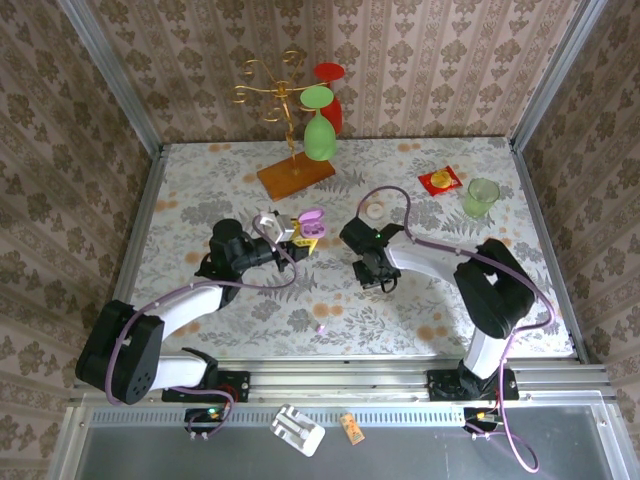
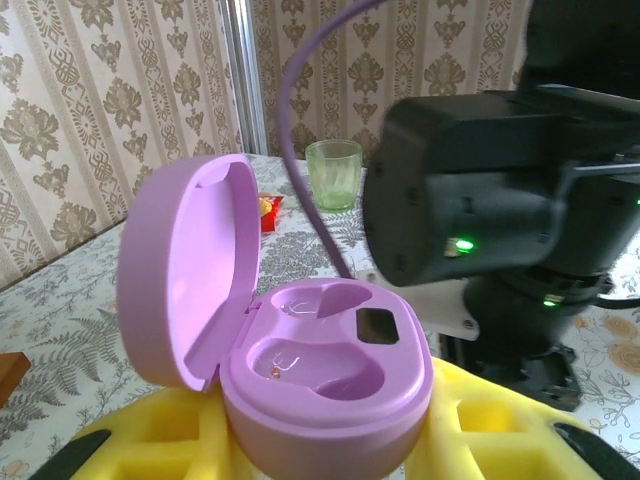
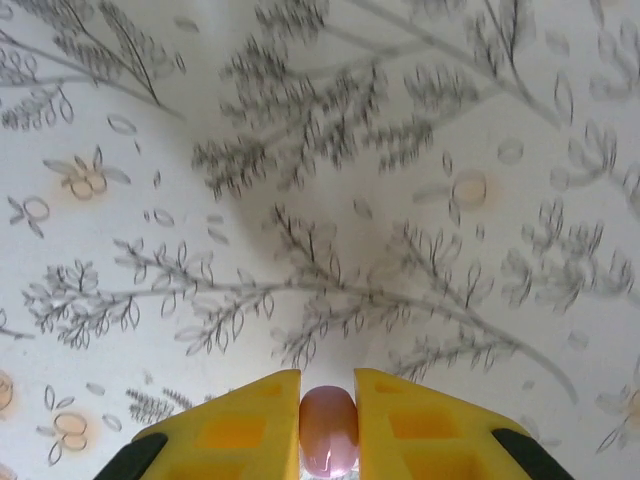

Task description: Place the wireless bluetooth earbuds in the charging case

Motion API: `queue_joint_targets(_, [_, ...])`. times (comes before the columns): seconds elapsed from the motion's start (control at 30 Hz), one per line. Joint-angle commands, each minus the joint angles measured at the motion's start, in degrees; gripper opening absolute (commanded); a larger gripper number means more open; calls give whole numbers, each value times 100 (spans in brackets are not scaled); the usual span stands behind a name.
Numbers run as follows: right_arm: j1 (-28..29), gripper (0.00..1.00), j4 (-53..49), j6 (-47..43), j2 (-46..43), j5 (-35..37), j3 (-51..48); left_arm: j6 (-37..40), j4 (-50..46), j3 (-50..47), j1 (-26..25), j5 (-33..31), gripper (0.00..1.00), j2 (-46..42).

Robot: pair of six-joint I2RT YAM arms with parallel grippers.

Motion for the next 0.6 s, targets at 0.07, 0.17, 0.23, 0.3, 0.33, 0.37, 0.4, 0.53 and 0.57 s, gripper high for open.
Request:
queue_joint_targets(0.07, [-90, 19, -640, -674, 423, 660, 398, -91, 282, -196, 37, 35, 26, -296])
queue_joint_targets(0.17, [-104, 20, -653, -645, 436, 777, 365, -134, 233, -290, 73, -59, 26, -480])
queue_joint_targets(0.23, [-99, 22, -686, -622, 439, 909, 346, -170, 166, -321, 191, -128, 26, -585])
queue_joint_targets(0.3, [-99, 24, -774, -592, 490, 1077, 348, -157, 76, -339, 274, -167, 25, -662])
queue_joint_targets(0.33, [-99, 25, -811, -588, 516, 1120, 356, -152, 61, -340, 281, -170, 26, -678])
queue_joint_targets(0.37, [-94, 25, -830, -573, 526, 1157, 357, -149, 48, -331, 291, -155, 25, -691])
queue_joint_targets(0.4, [-91, 26, -841, -564, 521, 1172, 356, -149, 32, -327, 292, -148, 25, -700])
queue_joint_targets(0.53, [9, 28, -980, -527, 424, 1415, 413, -130, -53, -305, 290, -125, 26, -759])
queue_joint_targets(0.57, [54, 28, -1051, -480, 405, 1513, 448, -116, -82, -296, 292, -124, 26, -785])
